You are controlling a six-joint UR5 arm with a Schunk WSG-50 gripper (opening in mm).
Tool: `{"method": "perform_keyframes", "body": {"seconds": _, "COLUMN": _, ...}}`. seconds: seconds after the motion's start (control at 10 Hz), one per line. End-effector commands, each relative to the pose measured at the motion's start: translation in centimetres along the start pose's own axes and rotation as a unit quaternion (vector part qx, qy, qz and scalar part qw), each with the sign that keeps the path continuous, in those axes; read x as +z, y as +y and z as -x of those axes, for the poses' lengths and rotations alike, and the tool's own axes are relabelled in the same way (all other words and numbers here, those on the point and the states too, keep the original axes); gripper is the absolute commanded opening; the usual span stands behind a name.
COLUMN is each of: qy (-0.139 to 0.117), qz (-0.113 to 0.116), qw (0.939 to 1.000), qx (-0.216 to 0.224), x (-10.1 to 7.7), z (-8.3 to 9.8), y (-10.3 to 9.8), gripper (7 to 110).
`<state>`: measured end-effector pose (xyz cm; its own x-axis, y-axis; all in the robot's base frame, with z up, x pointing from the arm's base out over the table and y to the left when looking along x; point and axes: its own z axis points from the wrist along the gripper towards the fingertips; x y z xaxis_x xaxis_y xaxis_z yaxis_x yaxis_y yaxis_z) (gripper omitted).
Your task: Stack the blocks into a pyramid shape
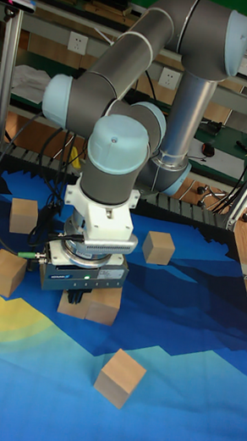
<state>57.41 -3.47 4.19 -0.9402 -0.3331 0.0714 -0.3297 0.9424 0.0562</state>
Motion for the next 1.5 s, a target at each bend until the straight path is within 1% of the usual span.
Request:
{"method": "perform_keyframes", "body": {"seconds": 0.0, "qy": -0.002, "qz": 0.004, "qw": 1.0000, "qx": 0.002, "x": -0.13, "z": 0.07, "y": 0.06, "gripper": 7}}
{"method": "perform_keyframes", "body": {"seconds": 0.9, "qy": -0.001, "qz": 0.011, "qw": 0.9999, "qx": -0.004, "x": -0.45, "z": -0.09, "y": 0.16, "gripper": 7}}
{"method": "perform_keyframes", "body": {"seconds": 1.2, "qy": 0.001, "qz": 0.020, "qw": 0.9998, "qx": -0.006, "x": -0.51, "z": -0.02, "y": 0.63, "gripper": 7}}
{"method": "perform_keyframes", "body": {"seconds": 1.4, "qy": 0.003, "qz": 0.019, "qw": 0.9998, "qx": -0.007, "x": -0.57, "z": -0.09, "y": 0.59, "gripper": 7}}
